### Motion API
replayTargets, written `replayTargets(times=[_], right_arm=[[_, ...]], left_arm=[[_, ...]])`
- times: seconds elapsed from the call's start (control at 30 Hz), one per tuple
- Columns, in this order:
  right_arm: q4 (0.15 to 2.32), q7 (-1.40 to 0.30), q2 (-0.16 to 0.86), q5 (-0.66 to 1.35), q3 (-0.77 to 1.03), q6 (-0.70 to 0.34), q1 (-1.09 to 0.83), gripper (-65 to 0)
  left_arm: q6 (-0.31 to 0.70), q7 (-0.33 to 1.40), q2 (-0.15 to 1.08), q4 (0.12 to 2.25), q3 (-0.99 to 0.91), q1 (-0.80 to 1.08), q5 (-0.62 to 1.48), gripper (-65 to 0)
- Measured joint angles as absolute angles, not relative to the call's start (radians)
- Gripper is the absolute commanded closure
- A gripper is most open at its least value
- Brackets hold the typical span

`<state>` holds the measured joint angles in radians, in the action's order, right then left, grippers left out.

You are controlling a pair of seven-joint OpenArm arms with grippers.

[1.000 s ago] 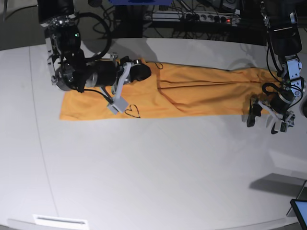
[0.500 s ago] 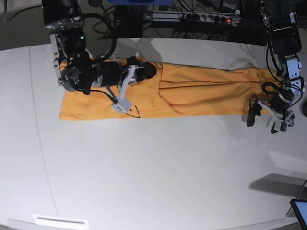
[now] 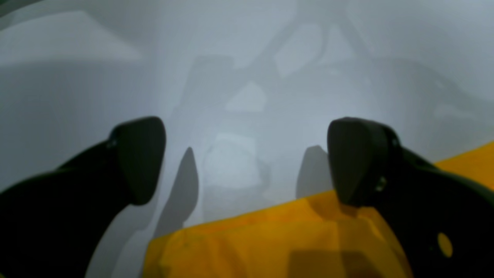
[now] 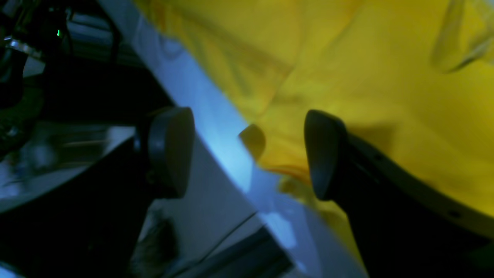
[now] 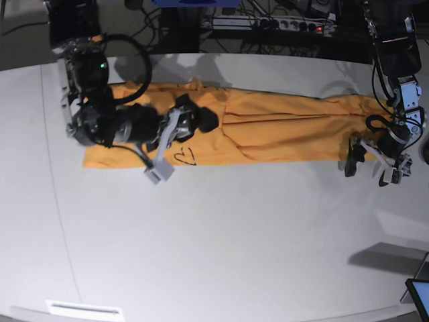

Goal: Fold the T-shirt properly

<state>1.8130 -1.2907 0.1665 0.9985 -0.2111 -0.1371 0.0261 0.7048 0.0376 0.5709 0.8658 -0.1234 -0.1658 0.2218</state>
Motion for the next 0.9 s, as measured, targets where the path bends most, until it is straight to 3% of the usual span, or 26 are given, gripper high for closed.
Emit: replayTargets(times=[0.23,0.37,0.47,0.6,0.83,0.9], right_arm=[[1.767,-1.243,0.254,0.997,-0.204,-0.136,0.063,-42.7],[1.72,-1.238,0.254,0.994,-0.21,-0.136,0.057,-41.2],[1.718,-1.225,0.25,1.001,-0.21,-0.136,0.058,-28.3],[1.716,-1.228,0.254,0.997,-0.21,-0.136,0.058,-0.3],[1.713,-1.144,0.263,1.0,-0.209,-0.136,0.03,-0.4],[1.712,-1.137,0.273,0.995,-0.209,-0.136,0.021,-0.4]], left_arm=[[0.69,0.044,0.535,0.892,-0.125,-0.149,0.233,-65.0],[0.704,0.063,0.532,1.02,-0.127,-0.068,0.393,-65.0],[0.704,0.06,0.562,1.105,-0.128,-0.058,0.513,-63.0],[0.699,0.144,0.604,1.137,-0.152,-0.08,0.554,-57.6],[0.693,0.147,0.594,1.265,-0.224,0.002,0.558,-56.4],[0.694,0.149,0.593,1.343,-0.227,0.066,0.553,-49.2]])
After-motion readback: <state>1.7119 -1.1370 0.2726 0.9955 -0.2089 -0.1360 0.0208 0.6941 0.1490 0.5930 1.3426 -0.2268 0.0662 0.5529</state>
